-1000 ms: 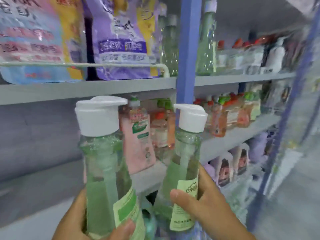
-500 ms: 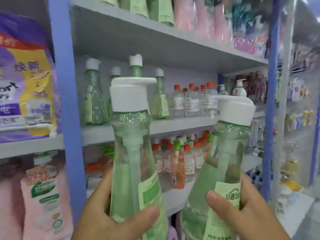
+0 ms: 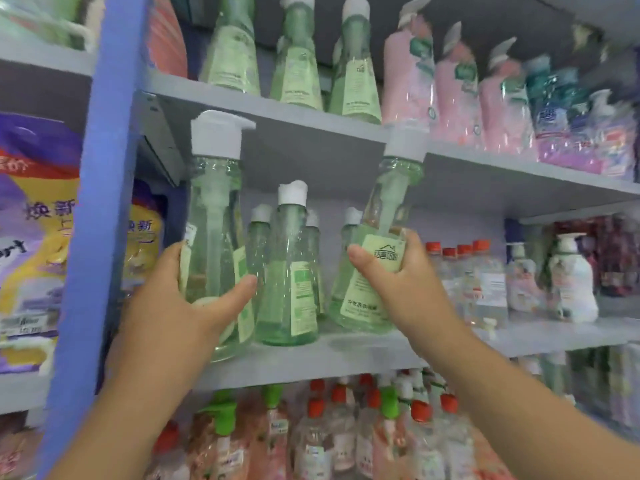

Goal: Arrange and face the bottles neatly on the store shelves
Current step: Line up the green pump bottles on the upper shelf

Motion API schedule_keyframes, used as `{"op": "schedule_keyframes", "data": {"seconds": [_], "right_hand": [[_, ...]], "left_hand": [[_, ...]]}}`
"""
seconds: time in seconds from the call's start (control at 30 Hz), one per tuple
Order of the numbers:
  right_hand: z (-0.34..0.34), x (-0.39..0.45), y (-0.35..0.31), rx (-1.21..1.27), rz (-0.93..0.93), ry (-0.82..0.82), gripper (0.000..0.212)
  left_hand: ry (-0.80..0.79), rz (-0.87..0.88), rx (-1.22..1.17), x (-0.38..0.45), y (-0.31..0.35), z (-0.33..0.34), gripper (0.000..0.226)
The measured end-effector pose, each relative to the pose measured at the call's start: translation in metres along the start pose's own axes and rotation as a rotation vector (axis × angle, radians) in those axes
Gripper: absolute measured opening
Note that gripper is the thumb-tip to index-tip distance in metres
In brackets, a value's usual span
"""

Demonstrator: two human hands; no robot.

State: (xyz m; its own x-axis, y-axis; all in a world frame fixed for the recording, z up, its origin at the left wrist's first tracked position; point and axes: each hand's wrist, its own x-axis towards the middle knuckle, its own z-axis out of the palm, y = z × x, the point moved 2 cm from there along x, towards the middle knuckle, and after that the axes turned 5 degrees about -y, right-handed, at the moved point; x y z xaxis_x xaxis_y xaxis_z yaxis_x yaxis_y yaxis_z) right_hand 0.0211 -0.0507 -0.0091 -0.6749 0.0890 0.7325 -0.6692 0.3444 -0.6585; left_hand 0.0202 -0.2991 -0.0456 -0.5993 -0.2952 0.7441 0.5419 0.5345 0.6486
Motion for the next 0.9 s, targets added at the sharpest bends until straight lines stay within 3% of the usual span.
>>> {"op": "schedule_keyframes", "data": {"seconds": [0.17, 0.37, 0.4, 0.5, 0.67, 0.73, 0.8, 0.9], "right_hand": [[0.009, 0.049, 0.073, -0.107, 0.165, -0.149, 0.047], [0.01, 0.074, 0.106, -0.389, 0.207, -0.409, 0.103], [0.009, 0.074, 0.106, -0.416, 0.202, -0.451, 0.108], [0.007, 0.073, 0.11, -0.569, 0.186, -0.541, 0.099], [-0.001, 0.067, 0.11, -0.761, 0.155, -0.546, 0.085], [-0.014, 0.064, 0.105, -0.784, 0.13, -0.62, 0.075], [-0.03, 0.061, 0.102, -0.796, 0.116, -0.775, 0.07], [-0.061, 0.056, 0.098, -0.784, 0.071, -0.856, 0.074]], "left_hand": [[-0.047, -0.099, 0.104, 0.026, -0.029, 0.02, 0.073], [-0.179, -0.214, 0.54, 0.044, -0.023, 0.034, 0.059], [-0.233, -0.248, 0.628, 0.047, -0.021, 0.038, 0.067], [-0.342, -0.3, 0.726, 0.05, -0.015, 0.046, 0.114], [-0.481, -0.344, 0.765, 0.043, -0.013, 0.04, 0.119], [-0.52, -0.336, 0.799, 0.039, -0.018, 0.035, 0.132], [-0.384, -0.263, 0.847, 0.031, -0.012, 0.033, 0.136], [-0.038, 0.094, 0.887, 0.007, 0.035, 0.069, 0.098]]}}
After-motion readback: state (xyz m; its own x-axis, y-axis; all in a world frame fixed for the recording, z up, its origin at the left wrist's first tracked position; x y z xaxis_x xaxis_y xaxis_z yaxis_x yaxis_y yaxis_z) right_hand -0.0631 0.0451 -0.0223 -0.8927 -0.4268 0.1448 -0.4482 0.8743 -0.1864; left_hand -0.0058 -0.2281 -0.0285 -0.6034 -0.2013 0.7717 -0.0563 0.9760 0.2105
